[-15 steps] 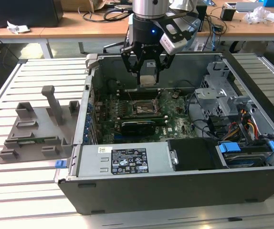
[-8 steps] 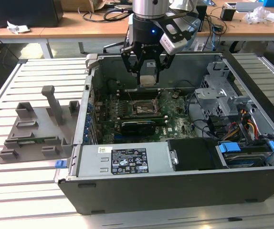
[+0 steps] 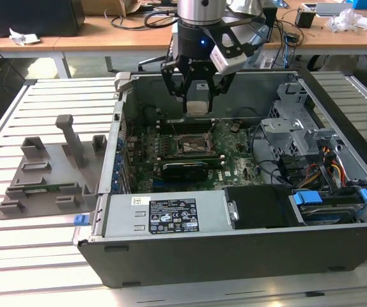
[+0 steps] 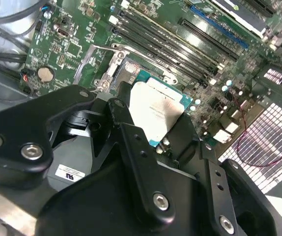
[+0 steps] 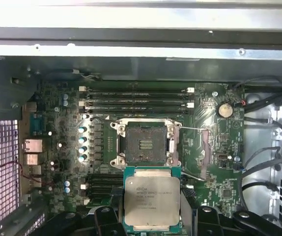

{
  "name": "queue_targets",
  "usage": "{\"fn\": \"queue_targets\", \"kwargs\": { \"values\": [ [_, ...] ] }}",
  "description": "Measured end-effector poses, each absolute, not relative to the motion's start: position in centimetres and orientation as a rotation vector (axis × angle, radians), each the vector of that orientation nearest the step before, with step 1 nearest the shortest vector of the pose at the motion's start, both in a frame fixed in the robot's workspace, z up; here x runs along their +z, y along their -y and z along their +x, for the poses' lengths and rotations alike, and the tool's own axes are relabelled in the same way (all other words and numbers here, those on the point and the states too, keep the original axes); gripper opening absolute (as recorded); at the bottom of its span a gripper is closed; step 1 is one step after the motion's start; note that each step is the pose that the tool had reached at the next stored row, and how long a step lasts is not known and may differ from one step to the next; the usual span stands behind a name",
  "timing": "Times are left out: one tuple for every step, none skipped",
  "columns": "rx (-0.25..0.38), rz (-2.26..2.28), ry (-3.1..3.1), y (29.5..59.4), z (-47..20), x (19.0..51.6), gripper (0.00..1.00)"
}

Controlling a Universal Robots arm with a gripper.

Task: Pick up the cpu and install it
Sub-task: 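Place the cpu into insertion slot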

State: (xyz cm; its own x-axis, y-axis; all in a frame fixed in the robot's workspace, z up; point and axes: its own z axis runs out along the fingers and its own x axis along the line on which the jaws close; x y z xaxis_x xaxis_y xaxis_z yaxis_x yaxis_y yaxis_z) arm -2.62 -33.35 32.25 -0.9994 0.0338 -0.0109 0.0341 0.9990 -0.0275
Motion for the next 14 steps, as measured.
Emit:
{"fn": "queue_targets", "kwargs": {
  "values": [
    [-0.043, 0.080, -3.130, 33.35, -2.62, 32.25, 0.55],
    [-0.044, 0.098, -3.130, 33.35, -2.62, 32.25, 0.55],
    [-0.044, 0.123, -3.129, 33.35, -2.61, 32.25, 0.55],
    [-0.044, 0.172, -3.127, 33.35, -2.62, 32.25, 0.55],
    [-0.044, 0.206, -3.125, 33.35, -2.61, 32.25, 0.55],
    [-0.044, 0.225, -3.124, 33.35, -2.61, 32.25, 0.55],
    [-0.045, 0.259, -3.122, 33.35, -2.62, 32.25, 0.55],
    [-0.045, 0.280, -3.120, 33.35, -2.62, 32.25, 0.55],
    [-0.045, 0.318, -3.117, 33.35, -2.62, 32.25, 0.55],
    [-0.045, 0.374, -3.111, 33.35, -2.61, 32.25, 0.55],
    [-0.046, 0.418, -3.106, 33.35, -2.62, 32.25, 0.55],
    [-0.046, 0.449, -3.102, 33.35, -2.61, 32.25, 0.55],
    [-0.046, 0.471, -3.099, 33.35, -2.62, 32.25, 0.55],
    [-0.046, 0.495, -3.095, 33.35, -2.62, 32.25, 0.55]
  ]
}}
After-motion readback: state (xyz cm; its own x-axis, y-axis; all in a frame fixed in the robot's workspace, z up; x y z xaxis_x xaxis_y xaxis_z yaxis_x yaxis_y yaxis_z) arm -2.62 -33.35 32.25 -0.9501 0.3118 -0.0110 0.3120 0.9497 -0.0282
